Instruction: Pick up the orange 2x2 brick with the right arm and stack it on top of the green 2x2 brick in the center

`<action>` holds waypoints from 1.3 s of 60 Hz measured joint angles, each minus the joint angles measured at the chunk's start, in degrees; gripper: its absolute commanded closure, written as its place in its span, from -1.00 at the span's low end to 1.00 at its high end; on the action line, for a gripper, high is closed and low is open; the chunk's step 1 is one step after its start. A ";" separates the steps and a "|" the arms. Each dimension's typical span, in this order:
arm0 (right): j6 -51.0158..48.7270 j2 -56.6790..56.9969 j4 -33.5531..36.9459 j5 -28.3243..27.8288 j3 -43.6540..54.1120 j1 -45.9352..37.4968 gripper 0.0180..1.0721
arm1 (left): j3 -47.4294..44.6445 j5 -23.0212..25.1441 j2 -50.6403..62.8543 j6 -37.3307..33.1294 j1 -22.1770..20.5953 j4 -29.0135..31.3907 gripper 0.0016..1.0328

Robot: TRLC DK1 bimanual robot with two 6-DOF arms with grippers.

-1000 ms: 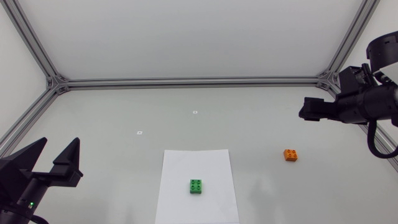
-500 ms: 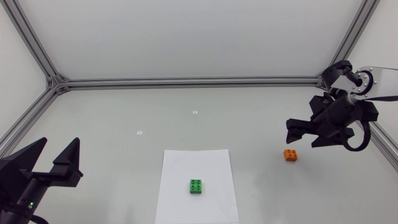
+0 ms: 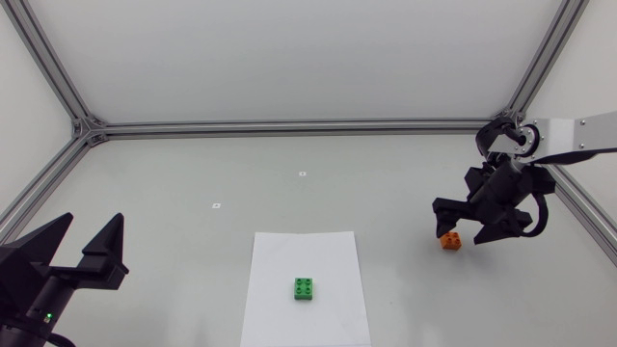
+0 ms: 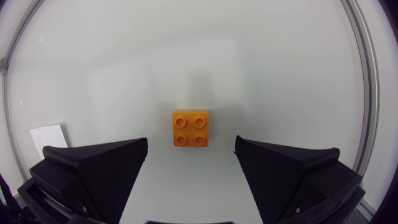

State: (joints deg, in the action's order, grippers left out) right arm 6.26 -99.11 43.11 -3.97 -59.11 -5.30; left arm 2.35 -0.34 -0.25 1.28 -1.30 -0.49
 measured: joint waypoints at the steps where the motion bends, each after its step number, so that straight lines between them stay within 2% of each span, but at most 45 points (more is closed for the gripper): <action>1: 0.00 -0.17 0.02 0.17 -0.15 0.00 -0.88 | 0.00 0.00 0.00 0.00 0.00 0.00 -0.92; 6: 0.00 -0.83 0.00 0.68 -0.94 0.11 -0.79 | 0.00 0.02 0.00 -0.02 0.02 0.00 -0.92; 29: 0.00 -3.04 -0.02 1.22 -1.33 1.51 -0.77 | 0.00 0.02 0.00 0.00 0.02 0.00 -0.92; 34: -0.02 -3.15 -0.07 1.44 -1.33 1.55 -0.67 | 0.00 0.00 0.00 -0.02 0.00 0.00 -0.92; 41: -0.02 -3.37 -0.74 1.66 -1.33 1.62 -0.66 | 0.00 0.00 0.00 -0.02 0.00 0.00 -0.92; 51: -0.04 -3.63 -1.31 1.68 -1.33 1.62 -0.38 | 0.00 0.02 0.00 0.00 0.00 0.00 -0.92; 74: -0.07 -4.02 -1.57 1.86 -1.33 1.62 -0.37 | 0.00 0.00 0.00 0.00 0.00 0.00 -0.92; 78: -0.07 -4.13 -1.60 1.88 -1.33 1.62 -0.21 | 0.00 0.00 0.00 -0.02 0.02 0.00 -0.92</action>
State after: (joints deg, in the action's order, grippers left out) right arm 6.20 -103.24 41.52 -2.09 -60.45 -3.68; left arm 2.35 -0.34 -0.25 1.26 -1.28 -0.49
